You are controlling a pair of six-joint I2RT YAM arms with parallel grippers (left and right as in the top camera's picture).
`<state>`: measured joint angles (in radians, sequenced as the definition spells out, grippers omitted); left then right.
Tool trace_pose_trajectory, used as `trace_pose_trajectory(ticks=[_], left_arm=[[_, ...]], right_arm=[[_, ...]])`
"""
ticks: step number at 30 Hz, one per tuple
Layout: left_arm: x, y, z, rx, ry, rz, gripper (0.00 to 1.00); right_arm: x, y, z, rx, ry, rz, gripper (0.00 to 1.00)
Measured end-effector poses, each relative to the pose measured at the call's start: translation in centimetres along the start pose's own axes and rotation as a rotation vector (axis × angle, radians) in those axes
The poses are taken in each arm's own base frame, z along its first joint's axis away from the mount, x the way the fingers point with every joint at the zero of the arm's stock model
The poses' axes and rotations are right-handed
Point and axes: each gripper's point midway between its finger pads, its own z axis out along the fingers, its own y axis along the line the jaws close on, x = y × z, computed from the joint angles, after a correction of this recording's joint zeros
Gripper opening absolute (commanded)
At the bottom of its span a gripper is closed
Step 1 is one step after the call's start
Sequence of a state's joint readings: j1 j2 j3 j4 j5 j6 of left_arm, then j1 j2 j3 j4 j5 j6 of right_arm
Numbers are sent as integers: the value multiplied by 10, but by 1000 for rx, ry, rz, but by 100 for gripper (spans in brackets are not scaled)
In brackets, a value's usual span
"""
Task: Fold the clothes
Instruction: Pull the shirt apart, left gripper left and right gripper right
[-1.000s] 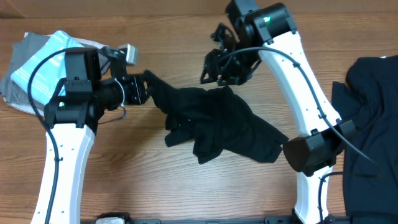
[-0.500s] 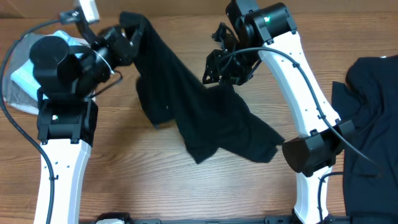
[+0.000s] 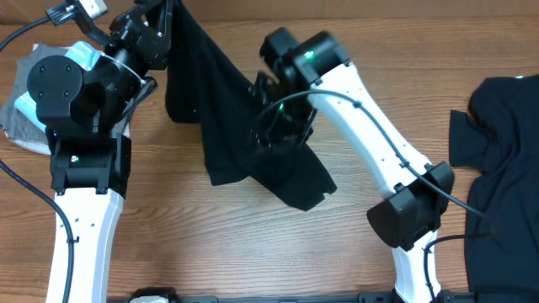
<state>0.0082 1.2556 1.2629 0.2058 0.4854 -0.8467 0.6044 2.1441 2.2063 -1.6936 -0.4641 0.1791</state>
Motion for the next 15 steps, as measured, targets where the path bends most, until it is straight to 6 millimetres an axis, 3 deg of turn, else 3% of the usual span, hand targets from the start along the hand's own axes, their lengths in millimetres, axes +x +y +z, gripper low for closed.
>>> trace_pose_trajectory(ticks=[6,8,15], left_arm=[[-2,2,0,-10,-12,0,4],[-3,2,0,-12,-15,1,4],[-4,4,0,-21,-21,-10,4]], right_arm=[[10,4,52,13,78,-36,42],[9,10,69,10,74,-65,34],[1,38,120,-1,10,-109,34]])
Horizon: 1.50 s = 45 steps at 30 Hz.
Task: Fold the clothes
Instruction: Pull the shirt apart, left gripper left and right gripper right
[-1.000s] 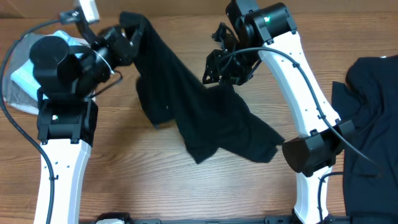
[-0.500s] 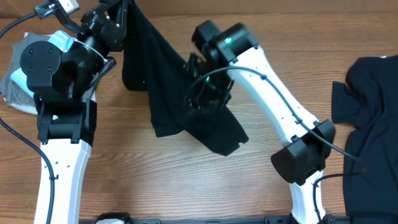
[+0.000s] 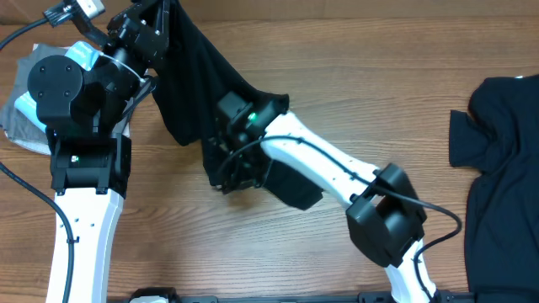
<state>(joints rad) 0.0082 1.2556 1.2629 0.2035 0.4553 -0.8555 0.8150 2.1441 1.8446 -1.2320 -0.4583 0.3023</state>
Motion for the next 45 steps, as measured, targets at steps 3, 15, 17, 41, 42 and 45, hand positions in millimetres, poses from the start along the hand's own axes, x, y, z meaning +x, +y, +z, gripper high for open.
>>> trace_pose_trajectory(ticks=[3,15,17,41,42,45], left_arm=[[-1,1,0,-6,-6,-7,4],[5,10,0,-45,13,-27,4],[5,10,0,-44,13,-27,4],[7,8,0,-34,25,-28,4],[7,8,0,-34,25,-28,4],[7,8,0,-34,25,-28,4]], right_arm=[[-10,6,15,60,-74,13,35],[-35,22,47,284,-393,98,50],[-40,19,51,301,-447,119,51],[-83,-17,65,392,-715,163,58],[-83,-20,70,400,-707,163,58],[-82,-26,79,418,-696,163,58]])
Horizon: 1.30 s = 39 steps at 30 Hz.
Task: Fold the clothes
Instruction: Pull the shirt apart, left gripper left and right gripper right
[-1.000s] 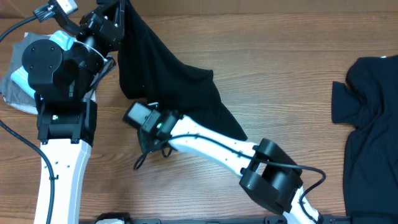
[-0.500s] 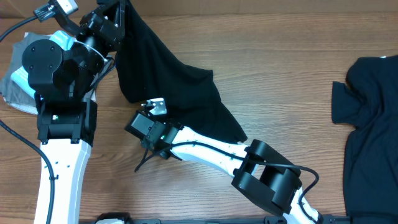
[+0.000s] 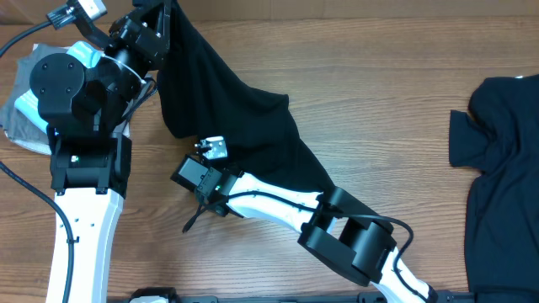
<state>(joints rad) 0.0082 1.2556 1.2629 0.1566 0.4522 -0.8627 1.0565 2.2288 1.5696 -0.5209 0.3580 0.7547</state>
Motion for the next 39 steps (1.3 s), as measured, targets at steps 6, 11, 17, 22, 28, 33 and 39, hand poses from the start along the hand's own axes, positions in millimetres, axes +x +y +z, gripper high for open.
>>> trace_pose_trajectory(ticks=[6,11,17,22,28,33,39], left_arm=[[0,0,0,2,3,0,4],[1,-1,0,4,6,0,4],[5,4,0,-15,23,-13,4],[11,10,0,-39,43,-28,4],[24,15,-2,-54,106,-56,4],[41,23,-10,-107,180,-94,4],[54,19,-42,-251,312,-90,4]], right_arm=[[-2,0,1,-1,-9,6,41],[4,-2,1,7,16,-1,4],[9,-8,-2,24,52,-11,4],[17,-32,-27,95,122,-38,4],[-38,-67,-124,68,62,30,4],[-85,-104,-225,-21,-84,95,4],[-89,-162,-303,-30,-158,149,4]])
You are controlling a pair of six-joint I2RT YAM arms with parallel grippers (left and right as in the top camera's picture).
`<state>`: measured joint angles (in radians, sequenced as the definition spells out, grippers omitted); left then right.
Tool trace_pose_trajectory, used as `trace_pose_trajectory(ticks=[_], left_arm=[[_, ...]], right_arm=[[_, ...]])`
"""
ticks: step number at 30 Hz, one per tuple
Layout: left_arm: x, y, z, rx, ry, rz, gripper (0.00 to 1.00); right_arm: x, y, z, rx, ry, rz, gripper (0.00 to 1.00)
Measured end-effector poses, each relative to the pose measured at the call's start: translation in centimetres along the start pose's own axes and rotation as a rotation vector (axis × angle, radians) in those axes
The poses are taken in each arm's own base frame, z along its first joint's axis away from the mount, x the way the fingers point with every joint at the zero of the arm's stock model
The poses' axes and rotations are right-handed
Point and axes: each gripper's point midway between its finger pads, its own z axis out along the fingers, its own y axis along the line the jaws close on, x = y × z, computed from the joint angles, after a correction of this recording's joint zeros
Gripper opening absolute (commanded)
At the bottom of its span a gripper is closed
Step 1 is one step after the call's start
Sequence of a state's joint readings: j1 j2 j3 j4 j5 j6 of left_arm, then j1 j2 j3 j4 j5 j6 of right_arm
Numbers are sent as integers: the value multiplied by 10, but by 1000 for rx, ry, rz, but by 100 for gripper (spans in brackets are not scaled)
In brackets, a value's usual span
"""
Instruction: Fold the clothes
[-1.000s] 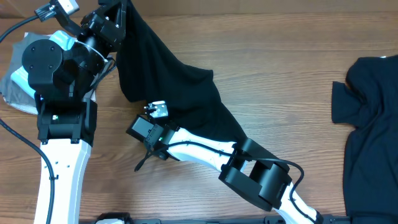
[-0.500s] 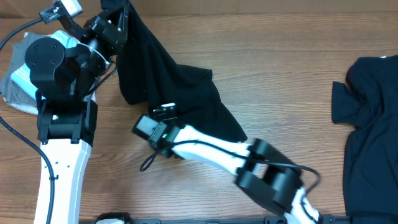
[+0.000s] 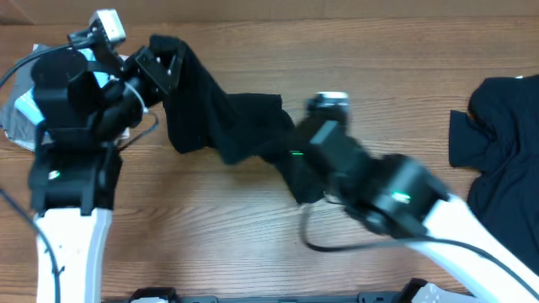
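Observation:
A black garment [image 3: 240,126] stretches from the far left down to the table's middle, bunched and twisted. Its upper end hangs in my left gripper [image 3: 166,66], which is shut on it at the far left. My right arm [image 3: 370,181] is blurred and lies across the garment's lower end [image 3: 301,187]. The right gripper sits somewhere under that arm's head, close to the cloth. Whether its fingers are open or shut on the cloth does not show.
A pile of dark clothes [image 3: 498,143] lies at the table's right edge. A grey and white cloth [image 3: 18,114] sits at the far left behind the left arm's base [image 3: 72,177]. The wooden table [image 3: 219,244] shows at the front.
My right arm has swung from the front left of the garment to its lower right end. The left gripper has dropped lower and the garment is now narrower and more bunched.
My left gripper held the garment's top end up at the far left throughout. The right gripper was first at the garment's middle, then at its lower left part, then off its front-left edge. Now it is at the lower right end, with the cloth bunched.

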<state>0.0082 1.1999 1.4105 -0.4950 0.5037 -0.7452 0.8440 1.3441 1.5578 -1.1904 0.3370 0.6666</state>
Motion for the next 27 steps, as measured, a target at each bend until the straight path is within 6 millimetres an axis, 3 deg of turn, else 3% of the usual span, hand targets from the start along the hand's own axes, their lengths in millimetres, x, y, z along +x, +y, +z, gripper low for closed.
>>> trace_pose_trajectory(ticks=[7,13,17,23,27], left_arm=[[-1,-20,-71,-205,34,134,4],[-1,-39,-129,-285,2,253,4],[7,-37,-143,-320,29,292,4],[17,-28,-144,-358,90,295,4],[29,-28,-143,-351,171,267,4]], right_arm=[[-17,-65,-58,36,-100,54,4],[-24,-88,-110,19,-157,74,4],[-36,-95,-151,5,-201,83,4],[-63,-103,-212,-10,-314,101,4],[-77,-102,-237,-43,-399,107,4]])
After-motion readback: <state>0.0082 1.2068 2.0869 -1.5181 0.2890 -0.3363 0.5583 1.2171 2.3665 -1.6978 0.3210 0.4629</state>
